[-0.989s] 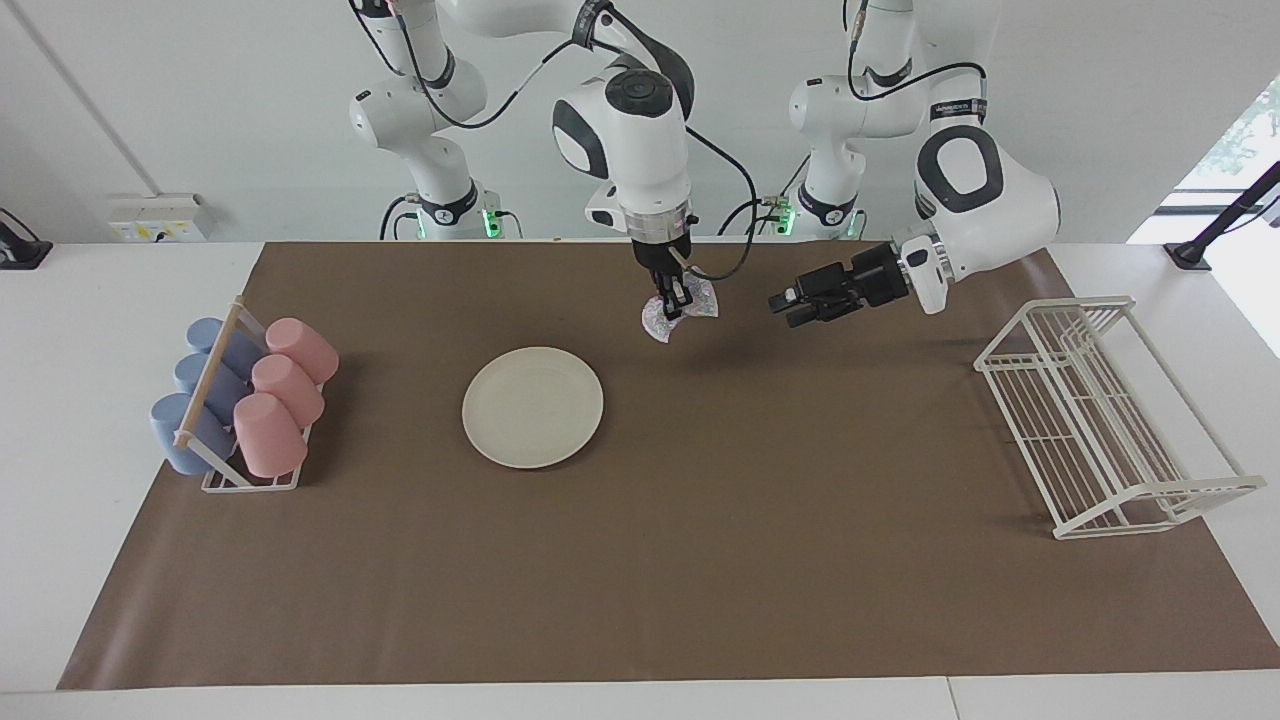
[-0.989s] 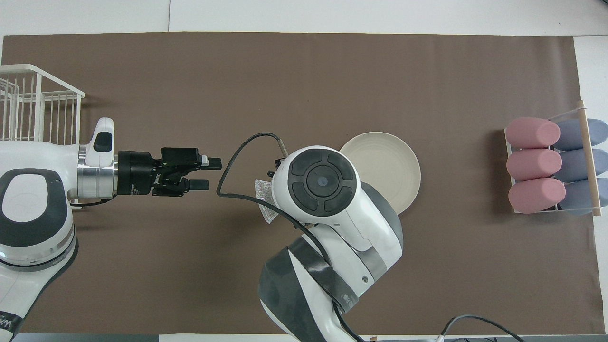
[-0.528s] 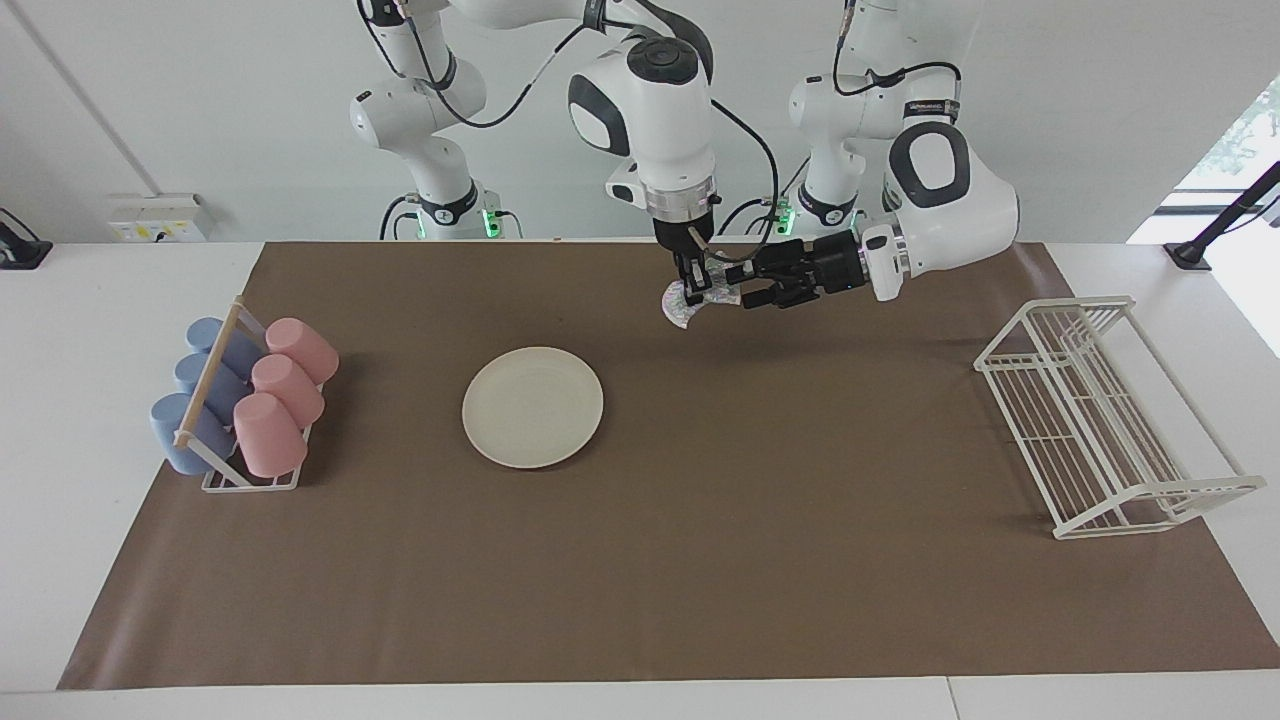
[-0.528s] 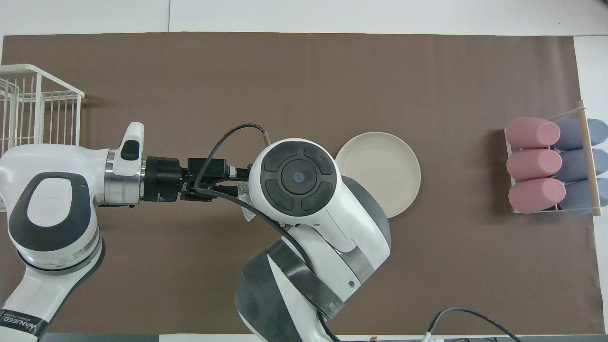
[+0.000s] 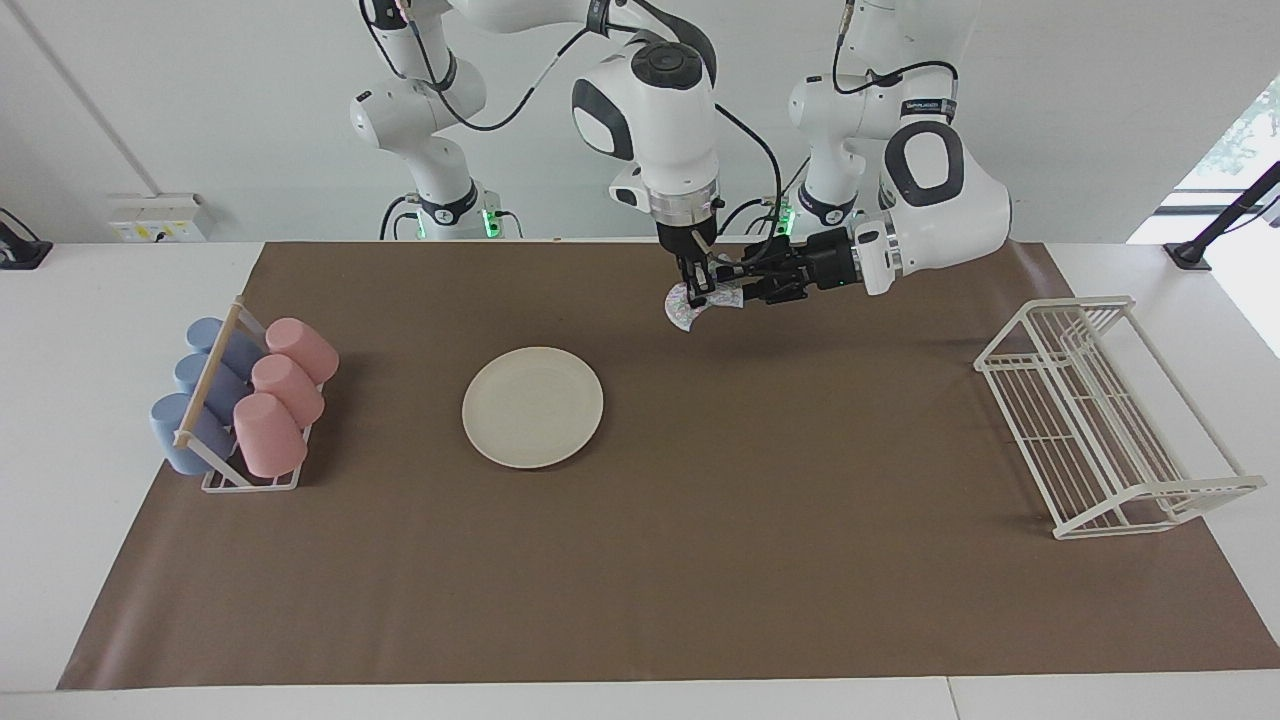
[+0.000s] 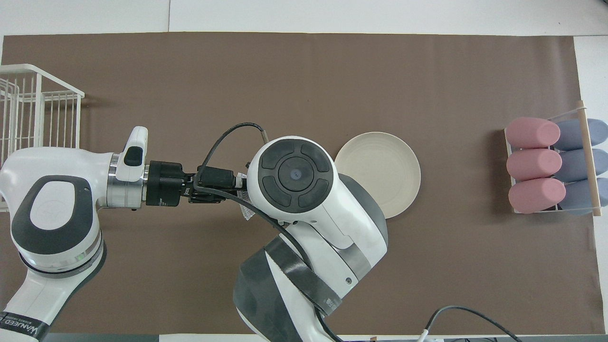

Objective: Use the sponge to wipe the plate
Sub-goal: 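Bring the sponge to the left gripper and hand it over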

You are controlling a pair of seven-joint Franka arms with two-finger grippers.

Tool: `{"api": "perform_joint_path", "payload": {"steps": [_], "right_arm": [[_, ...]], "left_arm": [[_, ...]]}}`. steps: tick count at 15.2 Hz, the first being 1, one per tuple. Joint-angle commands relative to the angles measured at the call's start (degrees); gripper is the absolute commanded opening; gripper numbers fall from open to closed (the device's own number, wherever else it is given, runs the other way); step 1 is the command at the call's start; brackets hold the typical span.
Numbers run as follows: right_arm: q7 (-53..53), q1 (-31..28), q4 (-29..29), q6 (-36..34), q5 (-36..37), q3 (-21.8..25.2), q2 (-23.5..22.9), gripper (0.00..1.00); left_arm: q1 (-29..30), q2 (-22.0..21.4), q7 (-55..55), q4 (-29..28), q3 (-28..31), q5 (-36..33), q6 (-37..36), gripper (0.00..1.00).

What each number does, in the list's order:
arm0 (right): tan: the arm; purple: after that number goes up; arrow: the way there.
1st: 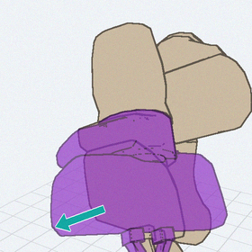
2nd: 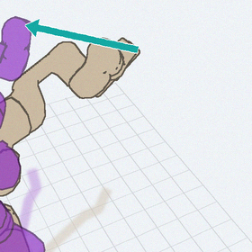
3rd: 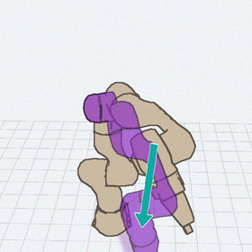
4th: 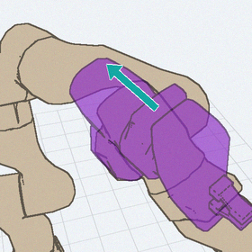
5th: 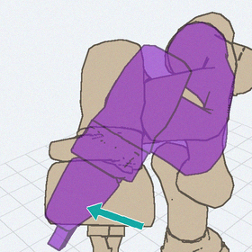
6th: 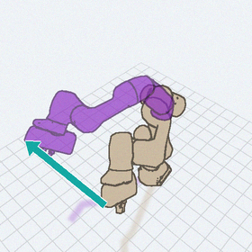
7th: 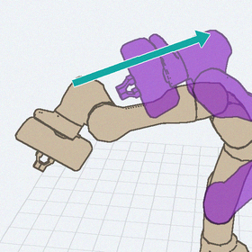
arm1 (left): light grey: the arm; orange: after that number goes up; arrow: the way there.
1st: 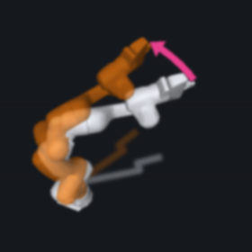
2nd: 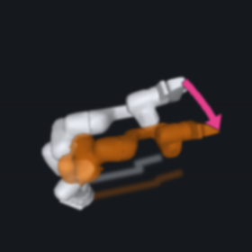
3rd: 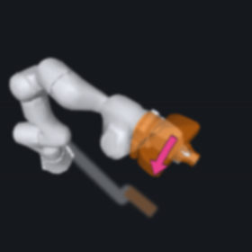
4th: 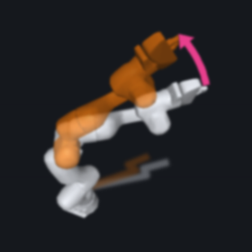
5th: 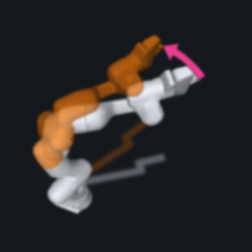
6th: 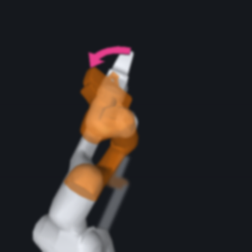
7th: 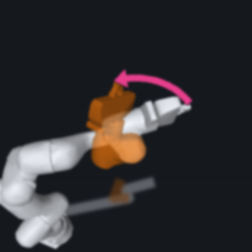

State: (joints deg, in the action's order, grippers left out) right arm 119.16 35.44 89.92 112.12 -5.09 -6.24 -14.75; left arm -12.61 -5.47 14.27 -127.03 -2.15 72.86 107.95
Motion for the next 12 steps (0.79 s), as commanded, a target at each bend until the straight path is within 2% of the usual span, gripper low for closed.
{"api": "perform_joint_path", "payload": {"steps": [1, 8, 9, 10, 11, 12], "right_arm": [[1.43, -0.02, -1.59, -0.94, 1.22, -0.09, -0.81, 0.00], [-0.59, -0.72, -1.51, -0.85, 1.40, -0.09, -0.81, 0.00], [-0.77, -0.90, -1.50, -1.20, 0.96, 0.00, -0.54, 0.08], [-1.03, -1.59, -0.63, -1.03, 0.96, 0.09, -0.11, 0.85], [-1.03, -1.86, -0.02, -0.33, 0.78, 0.09, 0.25, 1.00], [-1.47, -2.21, 0.25, -0.33, 0.95, 0.09, 0.51, 1.00]], "left_arm": [[-0.13, -1.47, 0.41, -1.37, 0.74, 0.97, -0.63, 0.00], [-0.04, -1.47, -1.35, -1.37, 1.01, 0.97, -1.25, 0.00], [0.04, -1.47, -1.35, -1.37, 1.01, 0.88, -1.33, 0.00], [0.13, -1.47, -1.35, -1.37, 1.09, 0.88, -1.34, 0.00], [0.31, -1.47, -1.44, -1.37, 1.09, 0.79, -1.34, 0.00], [0.39, -1.47, -1.52, -1.37, 1.18, 0.70, -1.34, 0.00]]}}
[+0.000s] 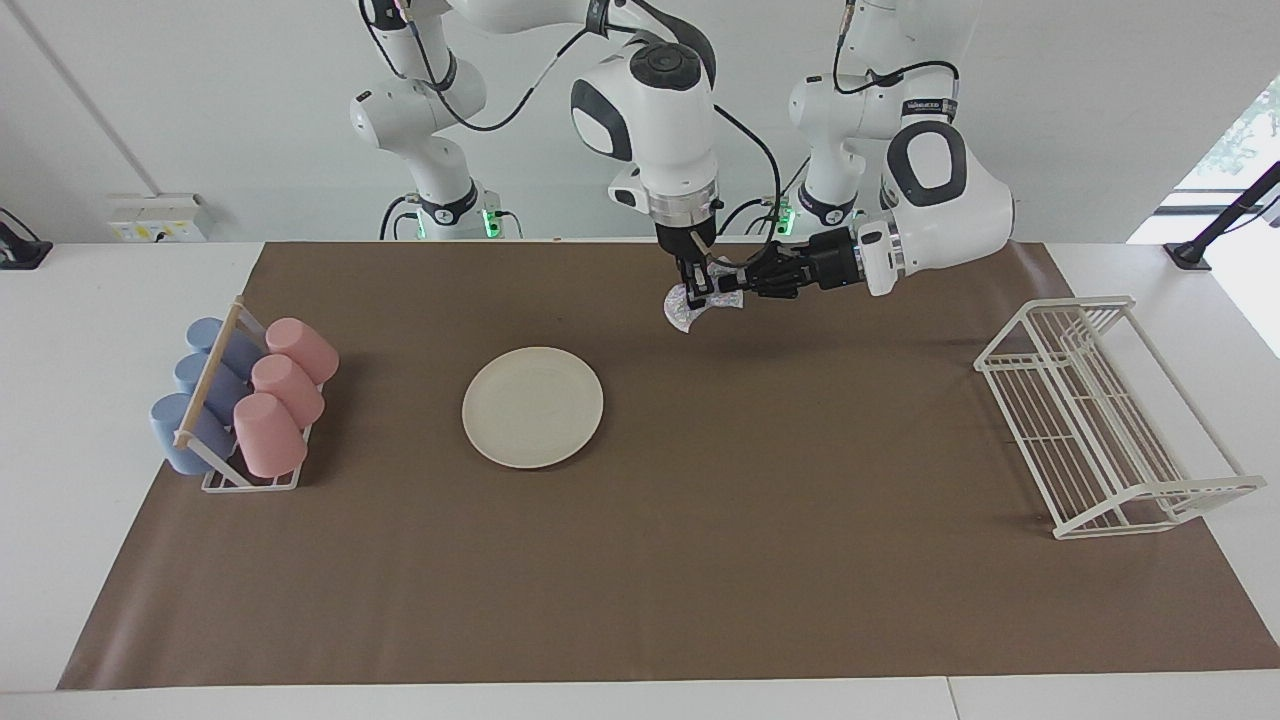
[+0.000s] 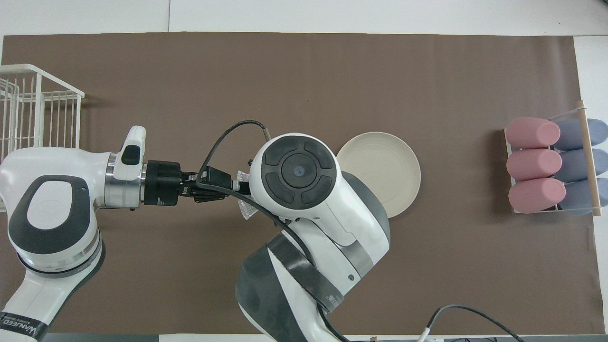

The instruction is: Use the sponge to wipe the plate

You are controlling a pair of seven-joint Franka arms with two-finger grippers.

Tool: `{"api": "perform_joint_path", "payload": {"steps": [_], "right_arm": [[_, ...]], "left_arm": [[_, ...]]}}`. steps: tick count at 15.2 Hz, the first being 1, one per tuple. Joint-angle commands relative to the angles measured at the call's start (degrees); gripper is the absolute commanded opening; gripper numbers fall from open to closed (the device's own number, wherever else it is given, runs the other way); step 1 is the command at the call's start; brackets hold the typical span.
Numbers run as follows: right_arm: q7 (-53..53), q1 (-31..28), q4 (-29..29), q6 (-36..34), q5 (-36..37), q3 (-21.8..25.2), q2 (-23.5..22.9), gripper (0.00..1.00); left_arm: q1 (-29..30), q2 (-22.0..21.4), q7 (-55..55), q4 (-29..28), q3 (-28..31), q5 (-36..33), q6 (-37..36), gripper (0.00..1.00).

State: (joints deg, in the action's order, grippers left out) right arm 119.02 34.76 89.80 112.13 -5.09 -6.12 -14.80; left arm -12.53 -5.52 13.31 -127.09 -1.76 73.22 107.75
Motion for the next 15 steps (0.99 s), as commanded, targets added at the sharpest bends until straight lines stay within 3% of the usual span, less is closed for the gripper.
{"api": "perform_joint_path", "payload": {"steps": [1, 5, 9, 12, 15], "right_arm": [[-2.81, -2.23, 0.72, -0.68, 1.04, -0.04, 1.35, 1.00], [-28.58, -6.00, 6.24, -2.26, 1.04, 0.05, 6.00, 1.00], [-54.73, -11.71, 9.95, -8.23, 1.13, 0.05, 11.19, 1.00], [-67.82, -16.82, 10.04, -16.39, 1.13, 0.05, 13.92, 1.00], [-79.43, -19.98, 10.04, -17.92, 1.04, 0.05, 16.03, 1.00]], "left_arm": [[0.75, -1.42, -0.74, -1.31, 0.79, 0.08, -1.05, 0.00], [2.50, -1.07, -1.88, -1.14, 0.88, -2.46, -0.26, 0.00], [5.58, 0.94, -7.67, 2.89, 0.88, -11.41, -0.34, 0.00], [6.55, 3.32, -16.27, 8.86, 0.88, -22.38, -0.34, 0.00], [6.55, 6.04, -25.85, 15.45, 0.88, -36.26, -1.05, 0.00]]}}
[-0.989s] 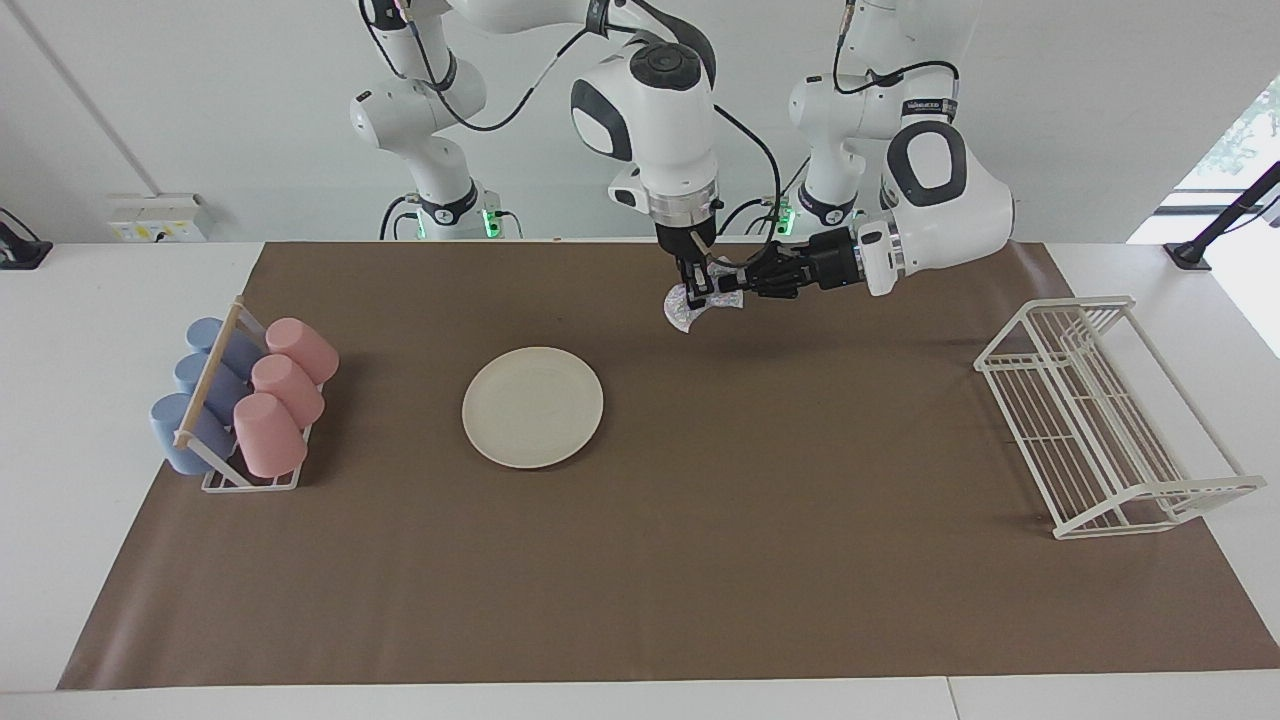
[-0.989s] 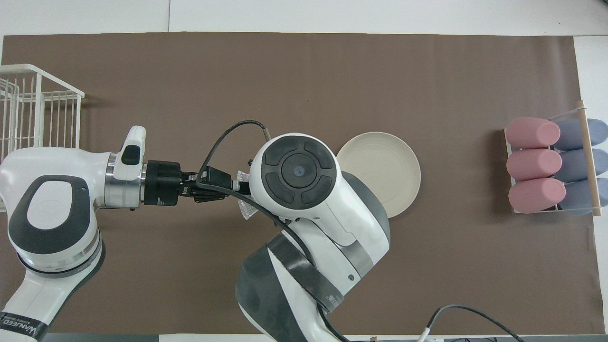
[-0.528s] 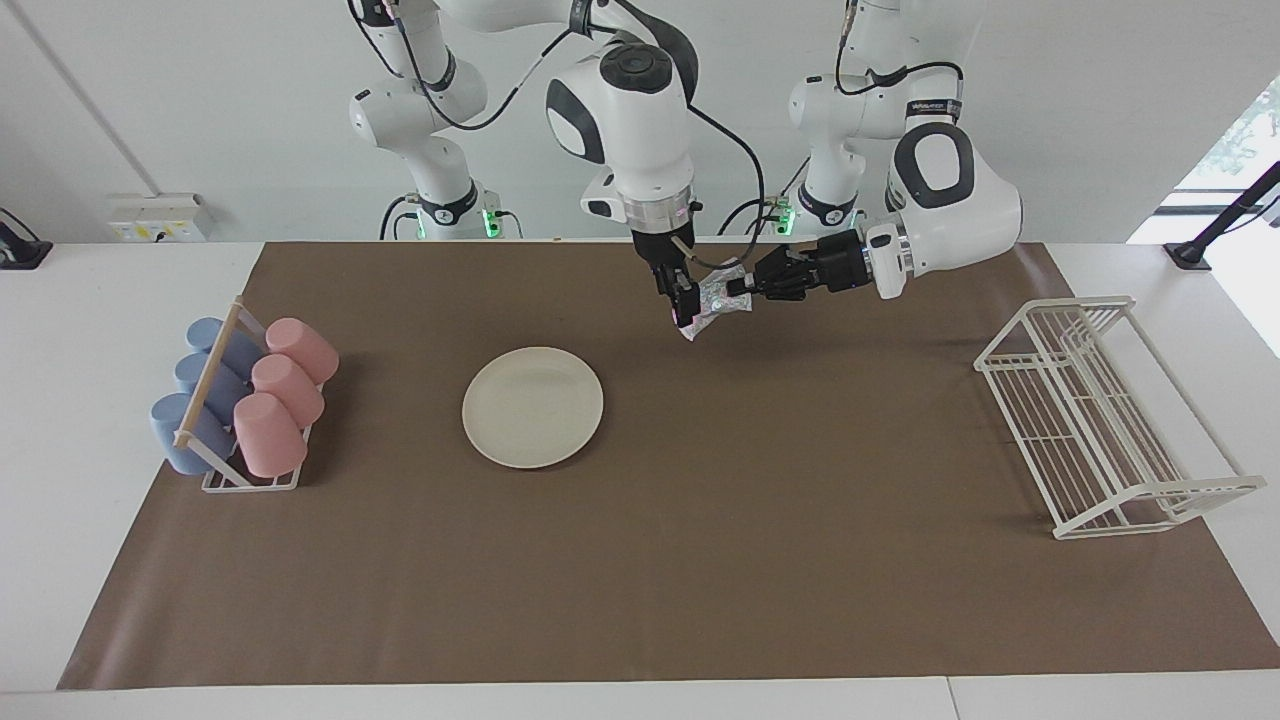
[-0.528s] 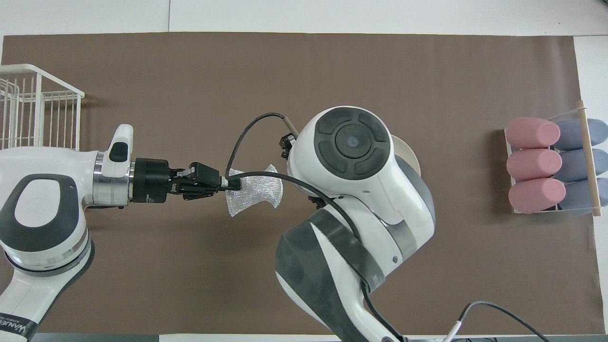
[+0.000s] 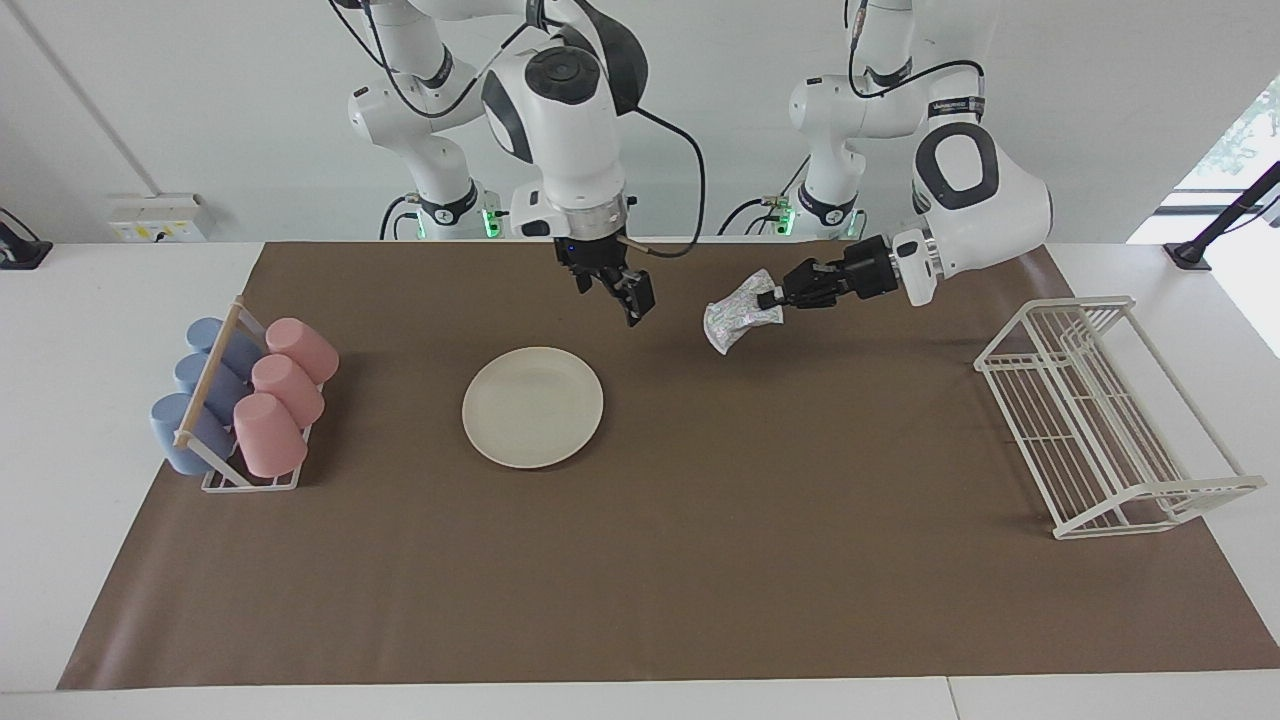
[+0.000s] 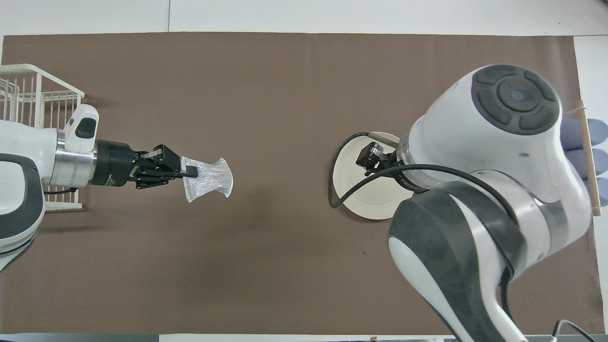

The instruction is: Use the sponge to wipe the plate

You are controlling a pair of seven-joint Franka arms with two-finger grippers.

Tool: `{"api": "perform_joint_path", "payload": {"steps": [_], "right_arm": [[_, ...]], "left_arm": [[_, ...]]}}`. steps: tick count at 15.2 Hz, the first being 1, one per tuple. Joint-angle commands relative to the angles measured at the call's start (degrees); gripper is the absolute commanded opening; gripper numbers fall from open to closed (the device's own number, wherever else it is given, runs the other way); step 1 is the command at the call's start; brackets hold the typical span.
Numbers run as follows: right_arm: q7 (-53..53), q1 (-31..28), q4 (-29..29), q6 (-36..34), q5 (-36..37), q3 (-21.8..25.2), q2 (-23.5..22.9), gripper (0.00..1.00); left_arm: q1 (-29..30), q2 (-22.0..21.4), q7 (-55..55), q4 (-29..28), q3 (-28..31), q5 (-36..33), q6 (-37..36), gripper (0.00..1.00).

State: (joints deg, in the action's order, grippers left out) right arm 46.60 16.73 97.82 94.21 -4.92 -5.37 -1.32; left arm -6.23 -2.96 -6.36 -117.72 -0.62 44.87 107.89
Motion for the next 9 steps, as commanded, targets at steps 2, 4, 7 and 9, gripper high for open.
{"api": "perform_joint_path", "payload": {"steps": [2, 4, 7, 9], "right_arm": [[-14.66, -3.89, 1.67, -0.07, 0.88, -0.61, 3.16, 1.00], [-24.75, -6.86, 2.02, -1.47, 0.96, -0.52, 3.69, 1.00], [-40.50, -11.96, 1.85, -4.47, 0.96, -0.52, 3.52, 1.00], [-44.39, -13.29, 1.76, -4.64, 1.14, -0.34, 3.52, 1.00]], "left_arm": [[-0.01, 4.80, -10.32, 9.86, -0.26, -16.00, -2.59, 0.00], [-0.54, 6.38, -14.18, 14.16, -0.26, -25.91, -5.92, 0.00], [-0.89, 10.50, -15.96, 24.17, -0.52, -43.06, -16.01, 0.00], [-1.41, 12.61, -15.88, 29.19, -0.70, -53.25, -21.29, 0.00]]}}
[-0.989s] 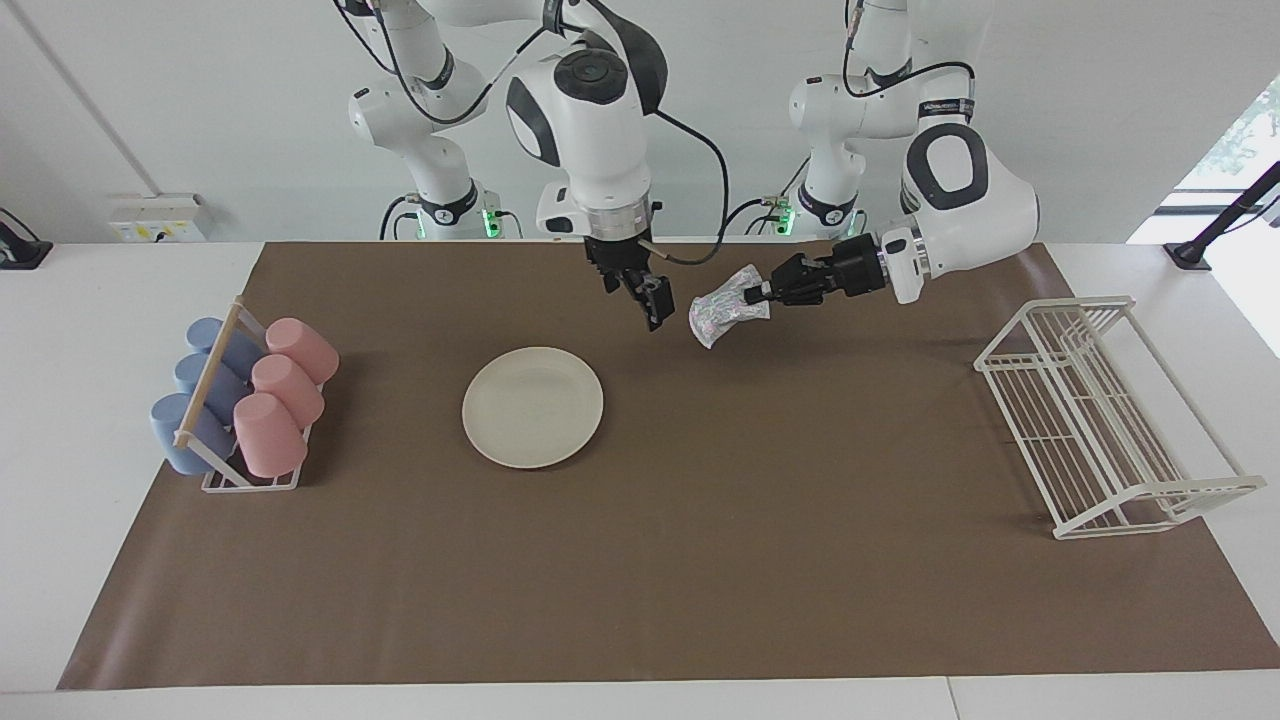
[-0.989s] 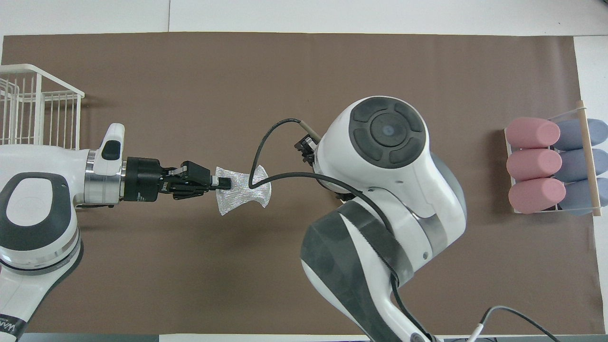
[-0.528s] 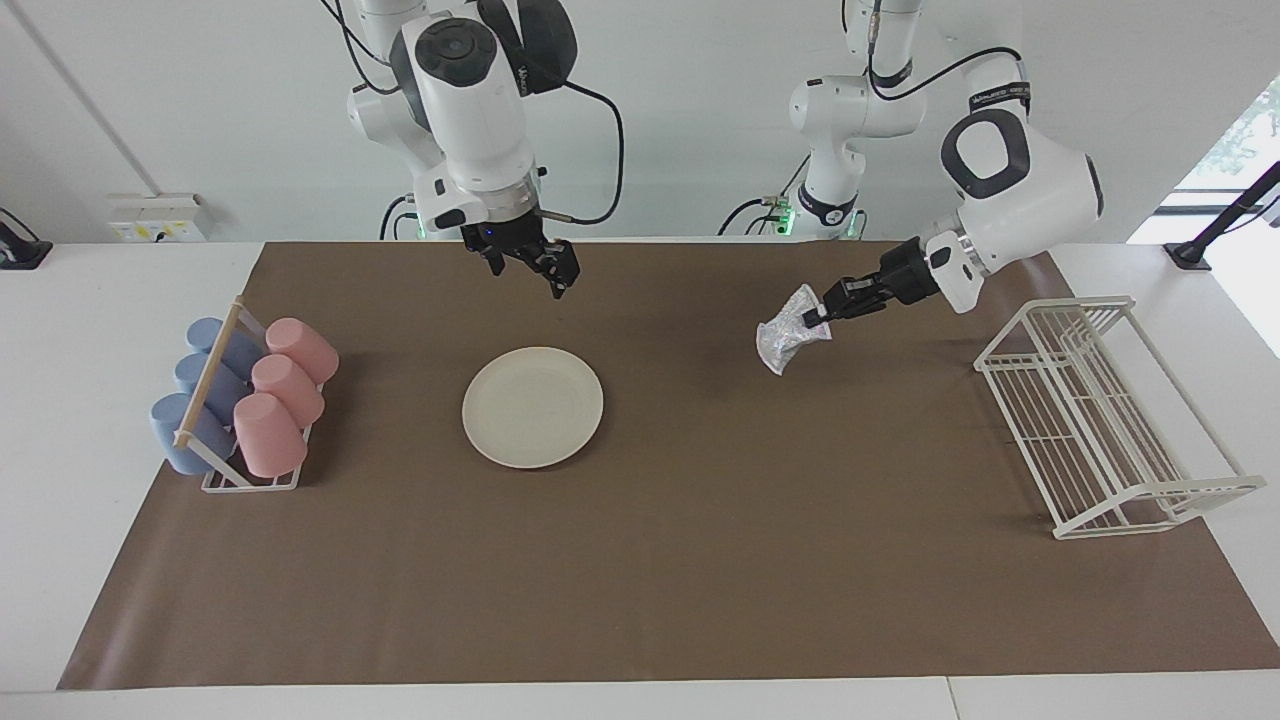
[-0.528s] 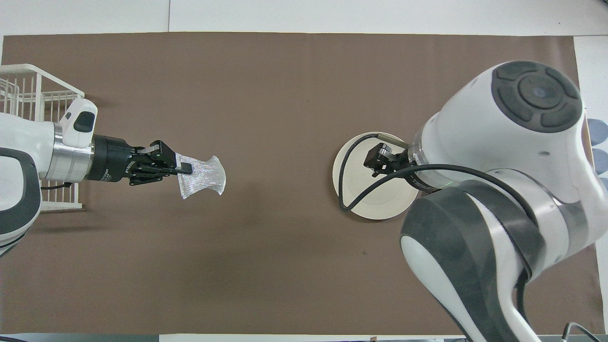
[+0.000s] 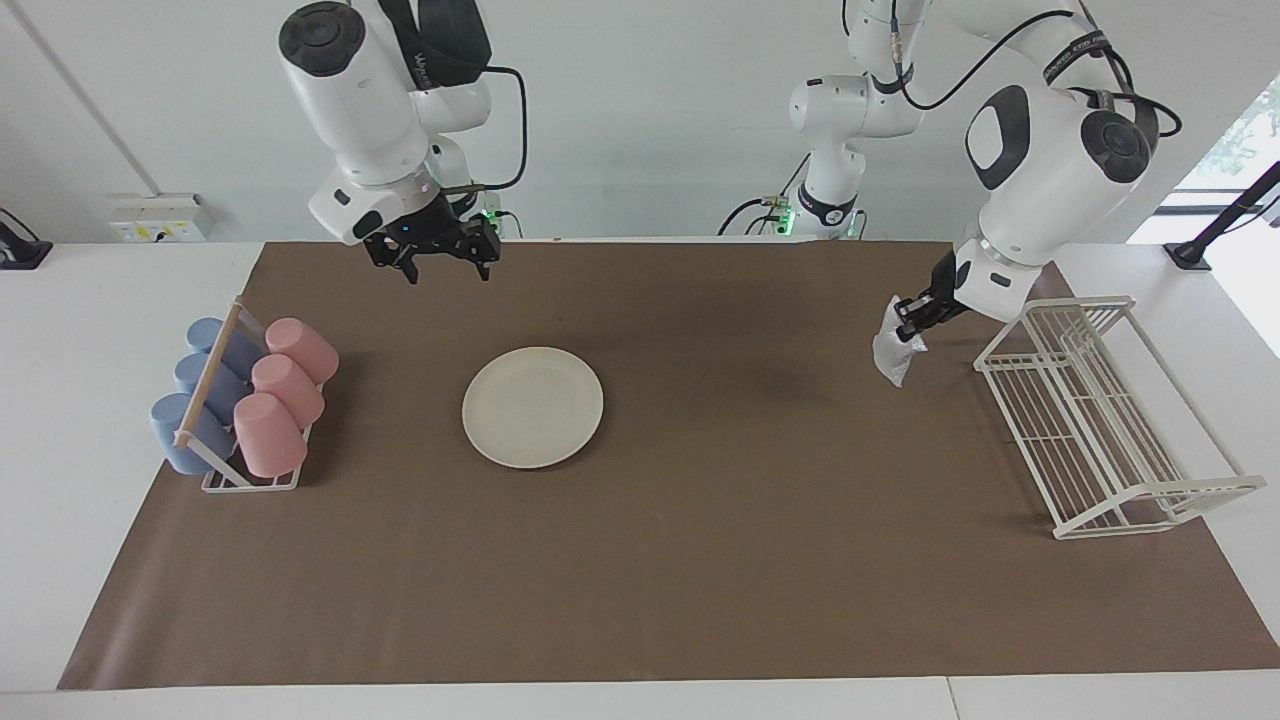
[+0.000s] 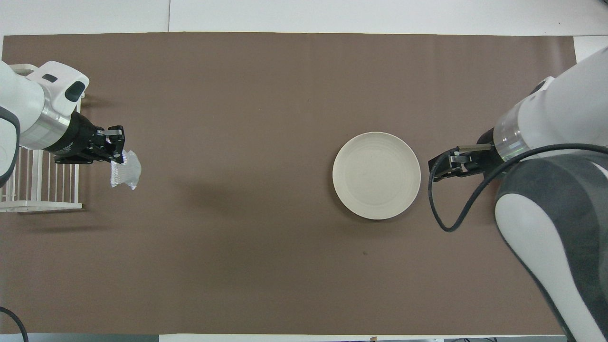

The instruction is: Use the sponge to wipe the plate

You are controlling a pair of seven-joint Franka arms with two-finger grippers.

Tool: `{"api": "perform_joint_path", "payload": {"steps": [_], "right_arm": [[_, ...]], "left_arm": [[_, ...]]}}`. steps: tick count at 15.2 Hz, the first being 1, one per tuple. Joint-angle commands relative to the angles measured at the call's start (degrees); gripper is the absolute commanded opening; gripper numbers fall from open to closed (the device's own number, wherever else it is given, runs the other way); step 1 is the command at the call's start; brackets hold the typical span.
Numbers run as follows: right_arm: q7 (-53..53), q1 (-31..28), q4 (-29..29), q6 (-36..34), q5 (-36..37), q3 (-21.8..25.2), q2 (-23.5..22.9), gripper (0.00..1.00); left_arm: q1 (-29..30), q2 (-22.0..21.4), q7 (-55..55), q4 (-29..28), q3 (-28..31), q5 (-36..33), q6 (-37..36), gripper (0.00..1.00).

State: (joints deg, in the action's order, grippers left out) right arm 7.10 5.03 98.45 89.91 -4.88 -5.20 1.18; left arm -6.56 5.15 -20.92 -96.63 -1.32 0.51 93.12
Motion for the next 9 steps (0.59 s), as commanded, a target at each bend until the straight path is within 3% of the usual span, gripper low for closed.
{"api": "perform_joint_path", "payload": {"steps": [1, 5, 9], "right_arm": [[-5.86, -2.21, 0.61, -0.35, 1.37, -0.43, 0.76, 1.00], [-8.07, -3.72, 0.51, -2.89, 1.63, -0.34, 0.49, 1.00], [-8.24, -3.54, 0.51, -2.37, 1.63, 3.78, 0.93, 1.00]], "left_arm": [[-2.40, 4.61, -1.32, 8.64, 0.00, -15.12, -7.68, 0.00], [-3.46, 4.78, -1.14, 8.65, 0.00, -29.40, -8.57, 0.00], [-3.99, 6.89, -1.14, 8.56, -0.17, -42.92, -7.34, 0.00]]}}
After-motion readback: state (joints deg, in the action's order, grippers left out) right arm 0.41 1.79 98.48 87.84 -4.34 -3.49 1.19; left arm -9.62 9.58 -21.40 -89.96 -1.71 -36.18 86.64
